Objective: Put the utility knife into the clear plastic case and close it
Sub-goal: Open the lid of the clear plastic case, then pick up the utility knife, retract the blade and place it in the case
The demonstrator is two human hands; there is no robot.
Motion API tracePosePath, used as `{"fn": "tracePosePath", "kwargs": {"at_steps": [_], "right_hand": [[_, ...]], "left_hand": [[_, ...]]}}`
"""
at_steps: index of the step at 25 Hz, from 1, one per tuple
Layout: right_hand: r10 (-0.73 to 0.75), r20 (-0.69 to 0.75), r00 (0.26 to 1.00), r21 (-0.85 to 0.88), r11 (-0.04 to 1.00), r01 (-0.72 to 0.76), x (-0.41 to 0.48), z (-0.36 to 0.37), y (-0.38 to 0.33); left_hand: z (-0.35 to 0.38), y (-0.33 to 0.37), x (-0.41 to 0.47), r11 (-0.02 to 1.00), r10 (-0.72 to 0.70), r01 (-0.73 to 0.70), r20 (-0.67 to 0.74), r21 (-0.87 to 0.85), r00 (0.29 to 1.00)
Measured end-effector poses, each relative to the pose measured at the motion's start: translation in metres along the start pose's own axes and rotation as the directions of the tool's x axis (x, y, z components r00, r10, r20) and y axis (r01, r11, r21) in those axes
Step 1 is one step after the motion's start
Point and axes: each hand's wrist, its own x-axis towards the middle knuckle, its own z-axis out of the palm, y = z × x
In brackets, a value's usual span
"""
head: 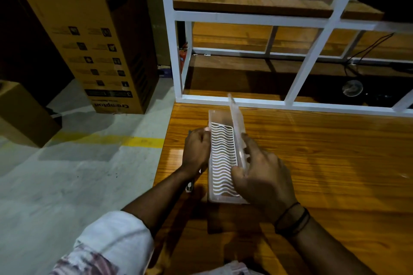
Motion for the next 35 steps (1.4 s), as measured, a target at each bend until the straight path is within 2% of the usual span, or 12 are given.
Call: {"fn": "tracePosePath", "kwargs": {"at_steps": [2,5,8,10,14,17,19,22,27,31,35], "right_hand": [[0.049,-0.022,0.999,-0.012,0.999,-0.049,0.002,-0.009,0.007],[0.077,-0.134,0.988,-0.038,0.996,-0.083,0.004,-0.012,0.028],[0.202,-0.166,0.965,-0.002,0.979,-0.205,0.009,-0.005,0.061],[0.272,-0.144,0.951,0.011,0.962,-0.273,0.010,0.002,0.082],[0.369,-0.047,0.928,-0.102,0.922,-0.372,0.004,0.013,0.111],[0.484,0.026,0.875,-0.205,0.859,-0.469,0.001,0.018,0.122],[0.509,0.022,0.860,-0.336,0.814,-0.474,0.000,0.014,0.121],[0.416,-0.035,0.909,-0.386,0.833,-0.396,0.007,0.004,0.103],[0.199,-0.039,0.979,-0.185,0.962,-0.203,0.029,0.015,0.056],[0.041,0.042,0.998,0.046,0.998,-0.043,0.041,0.035,0.024],[-0.061,0.057,0.996,0.071,0.996,0.057,0.051,0.051,0.004]], "left_hand": [[-0.002,0.000,-0.001,0.999,0.034,-0.034,0.020,0.009,0.999],[-0.005,0.002,-0.002,0.997,0.071,-0.072,0.040,0.014,0.997],[-0.005,0.002,-0.003,0.996,0.088,-0.089,0.051,0.031,0.995],[-0.004,-0.001,-0.003,0.994,0.099,-0.101,0.052,0.043,0.994],[-0.012,-0.008,-0.005,0.988,0.133,-0.138,0.060,0.073,0.989],[-0.028,-0.016,-0.007,0.975,0.089,-0.084,-0.011,0.205,0.996],[-0.042,-0.020,-0.013,0.931,0.043,-0.021,-0.052,0.363,0.998],[-0.058,-0.023,-0.028,0.797,-0.113,0.133,-0.070,0.590,0.991],[-0.056,-0.024,-0.035,0.627,-0.183,0.180,-0.081,0.758,0.980],[-0.050,-0.013,-0.031,0.560,-0.186,0.199,-0.112,0.804,0.976],[-0.042,-0.005,-0.030,0.533,-0.202,0.216,-0.125,0.818,0.971]]}}
